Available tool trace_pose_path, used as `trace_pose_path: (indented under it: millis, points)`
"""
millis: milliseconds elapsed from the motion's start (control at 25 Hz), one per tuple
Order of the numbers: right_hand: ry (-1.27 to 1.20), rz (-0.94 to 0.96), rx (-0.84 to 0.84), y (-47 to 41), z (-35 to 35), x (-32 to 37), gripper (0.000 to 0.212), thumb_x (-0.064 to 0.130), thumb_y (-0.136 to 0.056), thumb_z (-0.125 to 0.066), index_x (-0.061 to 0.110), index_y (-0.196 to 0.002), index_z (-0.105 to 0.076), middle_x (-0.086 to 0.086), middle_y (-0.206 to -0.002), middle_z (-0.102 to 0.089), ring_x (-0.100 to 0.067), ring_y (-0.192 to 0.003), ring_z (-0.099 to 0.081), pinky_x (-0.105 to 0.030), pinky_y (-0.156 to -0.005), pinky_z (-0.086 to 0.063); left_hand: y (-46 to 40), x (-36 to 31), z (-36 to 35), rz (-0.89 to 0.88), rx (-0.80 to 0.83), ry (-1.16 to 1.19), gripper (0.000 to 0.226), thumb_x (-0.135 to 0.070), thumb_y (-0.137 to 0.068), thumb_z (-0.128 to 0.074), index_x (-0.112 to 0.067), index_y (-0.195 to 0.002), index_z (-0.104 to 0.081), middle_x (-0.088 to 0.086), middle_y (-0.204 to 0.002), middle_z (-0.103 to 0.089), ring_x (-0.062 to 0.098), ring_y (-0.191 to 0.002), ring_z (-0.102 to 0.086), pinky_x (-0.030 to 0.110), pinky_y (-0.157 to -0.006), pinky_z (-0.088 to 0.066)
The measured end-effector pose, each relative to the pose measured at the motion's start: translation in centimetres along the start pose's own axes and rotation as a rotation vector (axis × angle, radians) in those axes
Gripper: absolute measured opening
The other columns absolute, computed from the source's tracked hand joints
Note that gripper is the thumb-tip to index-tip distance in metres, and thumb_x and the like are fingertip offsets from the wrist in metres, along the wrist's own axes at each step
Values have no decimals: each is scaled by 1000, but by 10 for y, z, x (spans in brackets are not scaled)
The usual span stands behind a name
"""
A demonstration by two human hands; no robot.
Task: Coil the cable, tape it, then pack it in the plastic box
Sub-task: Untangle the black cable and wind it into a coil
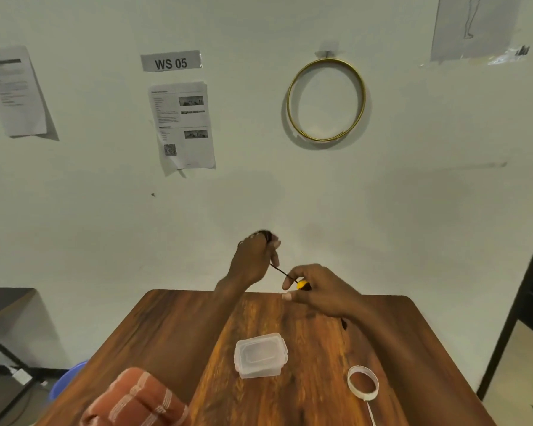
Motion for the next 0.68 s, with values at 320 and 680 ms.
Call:
trace_pose_path:
  millis: [320,680]
  points:
    - [-354,23,-210,-31,52,-3,13,26,-89,-70,15,-96,-73,4,-66,-58,-7,-45,-39,-23,-44,-30,58,-12,-38,246,642,1274,46,-39,-96,-55,6,-97,-65,-3,-44,-42,4,-30,-27,21,-49,-42]
    - [-926,-257,69,-11,-31,-23,27,36,-86,-69,10,-91,-69,-4,-80,-65,-3,-40,-26,-16,-36,-20,52,2,-36,386,462,1687,29,-29,-91,-60,-8,-71,-59,-4,-36,-44,7,-25,-41,21,-55,-53]
Point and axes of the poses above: each hand's wrist, its own y-axis away from the middle knuckle, its own z-axis out of the back of the hand, x = y × z, the point moved 3 cm from there along -y, towards the middle knuckle
